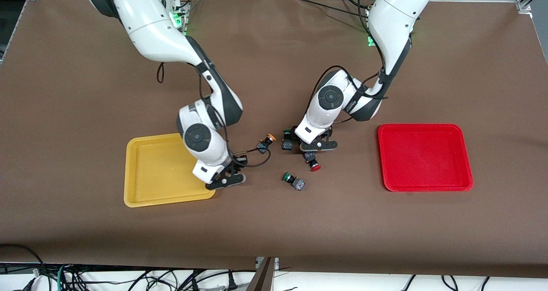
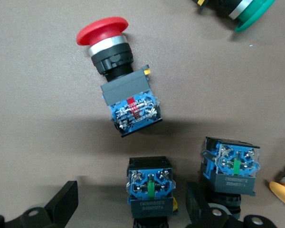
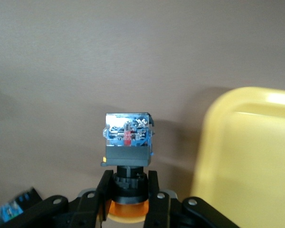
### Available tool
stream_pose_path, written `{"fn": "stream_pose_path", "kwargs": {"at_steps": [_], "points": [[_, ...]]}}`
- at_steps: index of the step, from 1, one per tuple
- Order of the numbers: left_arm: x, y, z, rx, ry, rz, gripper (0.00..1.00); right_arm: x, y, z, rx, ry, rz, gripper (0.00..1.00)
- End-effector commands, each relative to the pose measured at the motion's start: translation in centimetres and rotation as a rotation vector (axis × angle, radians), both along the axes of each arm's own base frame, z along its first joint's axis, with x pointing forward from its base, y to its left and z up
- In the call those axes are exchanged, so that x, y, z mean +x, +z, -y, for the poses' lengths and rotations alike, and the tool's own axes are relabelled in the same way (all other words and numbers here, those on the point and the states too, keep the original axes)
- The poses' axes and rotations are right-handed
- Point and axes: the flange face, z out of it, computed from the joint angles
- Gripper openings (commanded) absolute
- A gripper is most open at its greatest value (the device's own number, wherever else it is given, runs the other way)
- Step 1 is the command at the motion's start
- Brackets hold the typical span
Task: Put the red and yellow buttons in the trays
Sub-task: 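Lower the orange button into the yellow tray and open the right gripper, then drop the red button in the red tray while the right gripper reaches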
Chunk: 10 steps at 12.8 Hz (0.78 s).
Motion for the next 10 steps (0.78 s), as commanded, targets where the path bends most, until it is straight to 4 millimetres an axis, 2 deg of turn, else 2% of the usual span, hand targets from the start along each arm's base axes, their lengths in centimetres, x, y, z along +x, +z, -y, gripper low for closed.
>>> {"fn": "stream_pose_path", "kwargs": {"at_steps": [1, 2, 3, 4, 5, 6, 7, 8, 9, 10], "points": [[-0.2, 0.3, 0.1, 0.009, -0.001, 0.023, 0.86, 1.5, 4.1, 5.4, 0.0, 0.082, -0.028, 0.14], [-0.3, 0.3, 0.1, 0.01, -0.001, 0.023, 0.63, 2.0, 4.4, 7.5, -0.012, 0.123, -0.033, 0.18], [-0.2, 0.5, 0.2, 0.008, -0.001, 0.026, 0.36, 2.7, 4.0, 10.7, -0.03, 0.15, -0.053, 0.2], [-0.2, 0.7, 0.3, 0.007, -0.004, 0.029, 0.17, 3.0, 3.3, 13.2, -0.035, 0.179, -0.067, 0.28], [-0.1, 1.0, 0.2, 0.008, -0.004, 0.03, 0.06, 2.9, 2.0, 15.3, -0.032, 0.176, -0.094, 0.29], [0.1, 1.9, 0.2, 0.007, -0.009, 0.037, 0.0, 2.5, 0.6, 16.4, -0.036, 0.163, -0.117, 0.29], [0.6, 3.2, -0.4, 0.019, -0.007, 0.032, 0.0, 2.2, -0.4, 17.5, -0.037, 0.148, -0.134, 0.29], [1.1, 5.2, -1.5, 0.054, -0.027, 0.007, 0.0, 2.1, -1.1, 18.6, -0.037, 0.132, -0.145, 0.33], [2.8, 7.7, -3.8, 0.079, -0.073, -0.01, 0.0, 2.0, -1.4, 19.0, -0.041, 0.13, -0.154, 0.42], [4.4, 9.8, -6.9, 0.104, -0.137, -0.048, 0.0, 1.9, -1.5, 19.2, -0.039, 0.126, -0.159, 0.77]]}}
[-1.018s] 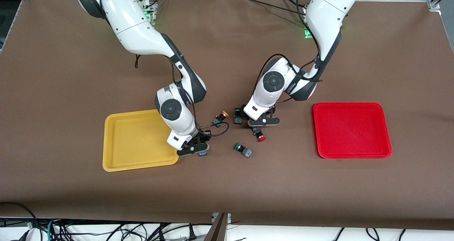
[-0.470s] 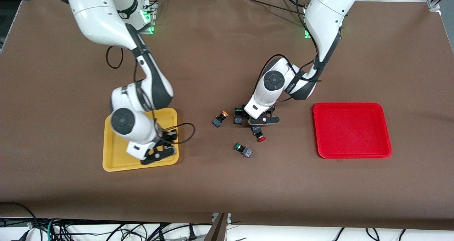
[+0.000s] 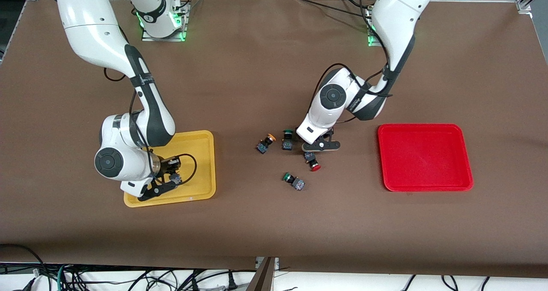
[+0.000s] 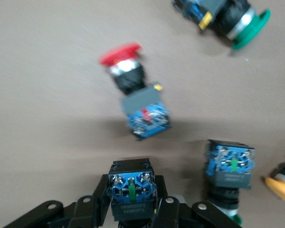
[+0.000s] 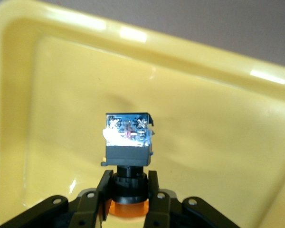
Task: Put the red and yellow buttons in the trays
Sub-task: 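Drop the red button in the red tray while the right gripper reaches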
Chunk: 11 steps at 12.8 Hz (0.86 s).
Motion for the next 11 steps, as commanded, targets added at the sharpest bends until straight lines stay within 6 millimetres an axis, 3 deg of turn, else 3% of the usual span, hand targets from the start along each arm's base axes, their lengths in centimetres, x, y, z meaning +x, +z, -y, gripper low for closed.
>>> {"fn": "stream_pose_path", "kwargs": {"at_steps": [1, 4, 5, 8, 11], "points": [[3.7, 6.7, -7.6, 0.064, -0.161, -0.07, 0.0, -0.4, 0.7, 0.2, 0.013, -0.001, -0.005, 0.99], [6.2, 8.2, -15.3, 0.054, -0.389, -0.143, 0.02, -0.3, 4.7, -1.7, 0.019, -0.084, 0.028, 0.99], [7.0, 8.2, -17.8, 0.037, -0.468, -0.145, 0.02, -0.9, 4.9, -3.2, 0.008, -0.15, 0.005, 0.99], [7.8, 7.0, -22.6, 0.0, -0.638, -0.162, 0.06, -3.8, 5.8, -12.2, -0.024, -0.393, -0.005, 0.99], [8.6, 4.9, -27.0, -0.036, -0.761, -0.168, 0.06, -6.8, 4.8, -20.2, 0.055, -0.676, -0.082, 0.99]]}}
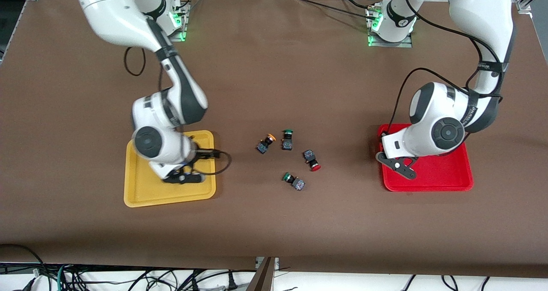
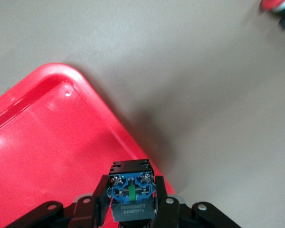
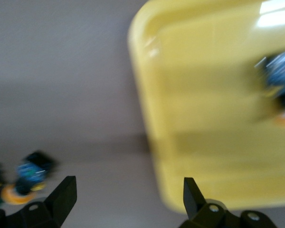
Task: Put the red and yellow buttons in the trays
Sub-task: 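Drop the red button in the red tray while the right gripper reaches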
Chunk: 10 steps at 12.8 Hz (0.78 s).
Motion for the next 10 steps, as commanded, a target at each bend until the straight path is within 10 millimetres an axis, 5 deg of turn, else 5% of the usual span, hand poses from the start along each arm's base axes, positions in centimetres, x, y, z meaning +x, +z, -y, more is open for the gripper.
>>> {"fn": "stream_pose_path", "kwargs": {"at_steps": [1, 4, 6, 10], "points": [[0.4, -2.0, -3.0, -0.034, -0.121, -0.012, 0.07, -2.2, -1.2, -5.2, 0.061, -0.194, -0.021, 0.99], [0.7, -3.7, -5.0, -0.059, -0.176, -0.009, 0.24, -4.9, -4.3, -10.6, 0.057, -0.311, 0.007, 0.99], [0.7, -3.9, -5.3, -0.06, -0.173, -0.006, 0.38, -6.1, -6.4, -12.3, 0.052, -0.328, 0.021, 0.99], [1.2, -3.3, -3.7, -0.088, -0.176, 0.007, 1.0, -7.8, -9.7, -12.8, 0.053, -0.33, 0.046, 0.97]]}}
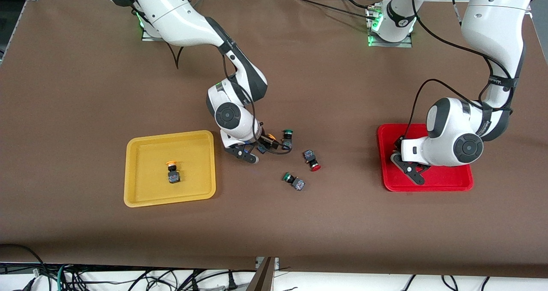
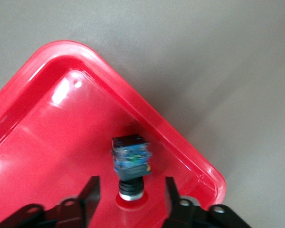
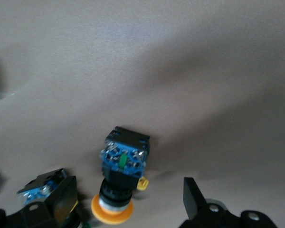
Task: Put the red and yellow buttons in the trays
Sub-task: 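Grasp another orange button with the right gripper while the left gripper returns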
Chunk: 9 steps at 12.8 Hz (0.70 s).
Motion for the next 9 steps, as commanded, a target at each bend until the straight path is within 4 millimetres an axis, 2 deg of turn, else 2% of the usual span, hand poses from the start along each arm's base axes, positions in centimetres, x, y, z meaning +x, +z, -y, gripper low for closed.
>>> {"fn": "stream_pose_path", "kwargs": {"at_steps": [1, 3, 4, 5, 6, 7, 9], "points": [[0.6, 1.8, 2.7, -0.057, -0.017, 0.033, 1.0, -1.5, -1.5, -0.6, 0.008, -0.017, 0.025, 0.92], [1.7, 4.1, 6.0, -0.118, -0.002, 0.073, 1.0, -1.7, -1.8, -0.7, 0.007, -0.022, 0.027, 0.66], [2.3, 4.4, 7.6, -0.154, 0.031, 0.081, 1.0, -1.5, -1.8, -0.4, 0.006, -0.022, 0.025, 0.4], [3.1, 4.6, 9.7, -0.201, 0.1, 0.093, 1.0, -1.3, -1.4, -0.1, 0.006, -0.014, 0.029, 0.19], [3.4, 4.2, 12.3, -0.249, 0.183, 0.095, 1.0, -0.8, -0.8, 0.3, 0.001, -0.007, 0.023, 0.06], [3.3, 3.7, 15.5, -0.265, 0.238, 0.123, 1.0, 0.0, 0.3, 1.4, -0.012, 0.01, 0.011, 0.03], [3.0, 2.2, 19.7, -0.293, 0.335, 0.217, 1.0, 1.7, 2.5, 4.4, -0.053, 0.103, 0.004, 0.03]]}}
